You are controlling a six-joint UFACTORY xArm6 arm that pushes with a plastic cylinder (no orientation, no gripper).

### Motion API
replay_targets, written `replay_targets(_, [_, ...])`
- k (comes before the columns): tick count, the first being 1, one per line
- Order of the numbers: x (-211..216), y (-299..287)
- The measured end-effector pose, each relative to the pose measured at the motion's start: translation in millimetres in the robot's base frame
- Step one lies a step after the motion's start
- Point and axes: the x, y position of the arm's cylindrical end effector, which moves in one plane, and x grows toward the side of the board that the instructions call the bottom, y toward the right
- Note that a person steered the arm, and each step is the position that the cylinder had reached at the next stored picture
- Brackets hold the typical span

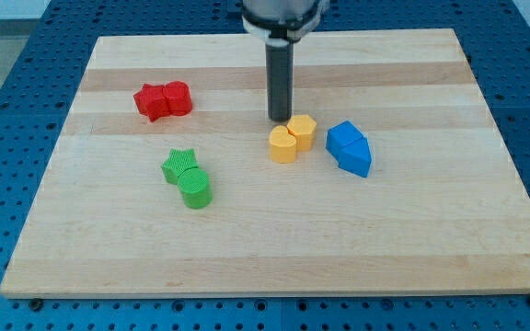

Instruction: Place the yellow blocks to the right of the green blocks

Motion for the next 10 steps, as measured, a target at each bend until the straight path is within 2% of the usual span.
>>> replay_targets(1, [-25.2, 39.6])
replay_targets(2, [-16.2, 70.4])
replay_targets(5, [54.5, 7.8])
replay_targets(6, [57.1, -2.5])
replay_targets(7, [26.2, 14.8])
replay_targets(8, [23.5, 37.5])
replay_targets(10, [77.9, 39.2])
